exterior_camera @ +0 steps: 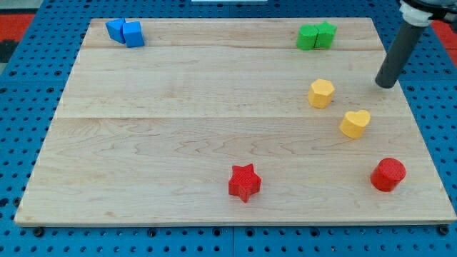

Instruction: Push the hexagon to the center of the board

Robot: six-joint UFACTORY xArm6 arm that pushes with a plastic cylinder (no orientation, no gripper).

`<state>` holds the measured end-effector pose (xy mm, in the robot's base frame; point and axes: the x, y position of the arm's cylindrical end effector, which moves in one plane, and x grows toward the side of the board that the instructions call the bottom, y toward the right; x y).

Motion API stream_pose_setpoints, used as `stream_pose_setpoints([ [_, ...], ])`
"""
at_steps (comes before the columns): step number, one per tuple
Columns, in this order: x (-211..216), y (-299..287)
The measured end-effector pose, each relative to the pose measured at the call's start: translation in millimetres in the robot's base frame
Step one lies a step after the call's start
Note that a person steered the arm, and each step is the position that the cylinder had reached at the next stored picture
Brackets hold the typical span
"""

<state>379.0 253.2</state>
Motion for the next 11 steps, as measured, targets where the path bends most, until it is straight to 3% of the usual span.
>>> stream_pose_setpoints([
  [2, 0.4, -146.9],
  [3, 0.4, -161.9],
  [4, 6.3, -115.5],
  [5, 33.4, -107.3],
  [7, 35.9, -197.2],
  [9, 67.3, -210.5],
  [10, 57.5, -237.1],
  [11, 5.6, -270.5],
])
